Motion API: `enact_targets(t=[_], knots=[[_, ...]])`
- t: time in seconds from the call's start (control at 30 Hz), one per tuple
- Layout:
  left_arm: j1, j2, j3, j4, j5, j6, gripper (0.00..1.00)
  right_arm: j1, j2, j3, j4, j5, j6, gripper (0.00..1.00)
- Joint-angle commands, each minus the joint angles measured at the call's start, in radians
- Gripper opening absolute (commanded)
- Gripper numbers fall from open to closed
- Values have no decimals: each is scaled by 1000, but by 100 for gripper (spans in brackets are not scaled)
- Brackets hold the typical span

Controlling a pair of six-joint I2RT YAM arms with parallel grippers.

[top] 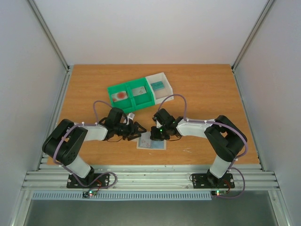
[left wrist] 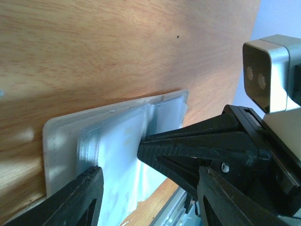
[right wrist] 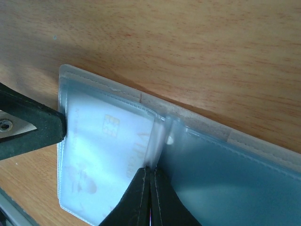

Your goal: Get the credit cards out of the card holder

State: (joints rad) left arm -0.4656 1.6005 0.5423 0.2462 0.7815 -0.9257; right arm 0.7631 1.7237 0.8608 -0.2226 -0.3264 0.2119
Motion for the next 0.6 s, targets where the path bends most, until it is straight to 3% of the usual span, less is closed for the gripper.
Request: enact_targets(t=[0.0,0.57], knots=[[4,-28,-18,-38,-41,54,56,4,24,-41,-35,90,-15,1],[-1,-15,-16,-34,-38,73,57,5,31,-41,-27,89,-9,1]])
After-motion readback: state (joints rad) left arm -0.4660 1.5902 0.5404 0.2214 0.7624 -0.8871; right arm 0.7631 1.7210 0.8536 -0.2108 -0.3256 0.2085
